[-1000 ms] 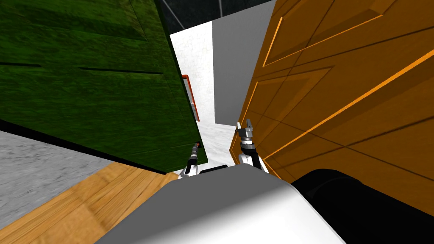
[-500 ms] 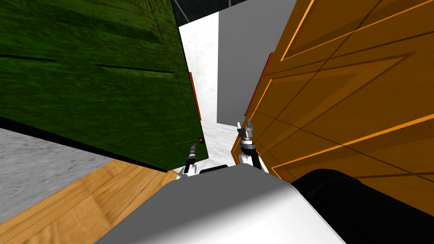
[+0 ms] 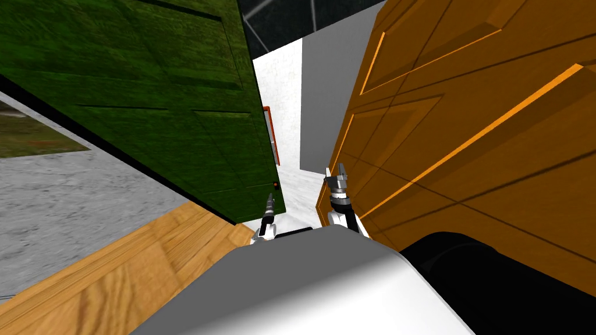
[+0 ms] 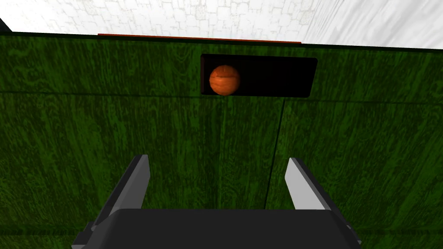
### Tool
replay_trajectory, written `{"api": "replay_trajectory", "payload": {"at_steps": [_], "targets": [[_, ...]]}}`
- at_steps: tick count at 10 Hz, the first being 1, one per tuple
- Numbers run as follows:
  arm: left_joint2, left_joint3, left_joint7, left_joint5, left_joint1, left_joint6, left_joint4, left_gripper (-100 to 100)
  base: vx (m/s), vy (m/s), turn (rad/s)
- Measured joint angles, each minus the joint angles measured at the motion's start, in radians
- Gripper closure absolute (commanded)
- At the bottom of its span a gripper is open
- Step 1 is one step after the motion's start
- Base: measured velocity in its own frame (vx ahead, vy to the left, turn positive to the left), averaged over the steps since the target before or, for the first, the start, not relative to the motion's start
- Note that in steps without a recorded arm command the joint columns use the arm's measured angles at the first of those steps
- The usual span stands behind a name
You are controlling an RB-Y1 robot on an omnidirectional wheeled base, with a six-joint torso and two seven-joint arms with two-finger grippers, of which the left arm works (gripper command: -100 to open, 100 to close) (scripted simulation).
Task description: Push the door open
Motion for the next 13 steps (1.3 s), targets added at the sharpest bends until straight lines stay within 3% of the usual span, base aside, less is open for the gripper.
{"api": "replay_trajectory", "payload": {"at_steps": [1, 2, 3, 5, 7, 10, 12, 13], "targets": [[-0.003, 0.000, -0.002, 0.000, 0.000, 0.000, 0.000, -100, 0.099, 0.002, -0.020], [0.017, 0.004, -0.001, 0.003, -0.019, -0.018, 0.039, -100, 0.133, 0.035, -0.004], [0.026, 0.005, -0.002, 0.004, -0.021, -0.027, 0.044, -100, 0.080, 0.033, 0.001], [0.040, 0.002, -0.006, 0.001, 0.004, -0.009, 0.002, -100, 0.186, 0.017, -0.024], [0.052, 0.005, -0.011, 0.003, 0.003, -0.016, 0.005, -100, 0.203, -0.002, -0.020], [0.038, 0.008, -0.019, 0.004, 0.009, -0.023, 0.000, -100, 0.188, -0.009, -0.020], [0.008, 0.008, -0.024, 0.003, 0.022, -0.018, -0.021, -100, 0.163, -0.013, 0.002], [0.002, 0.010, -0.024, 0.004, 0.017, -0.025, -0.007, -100, 0.036, 0.000, 0.001]]}}
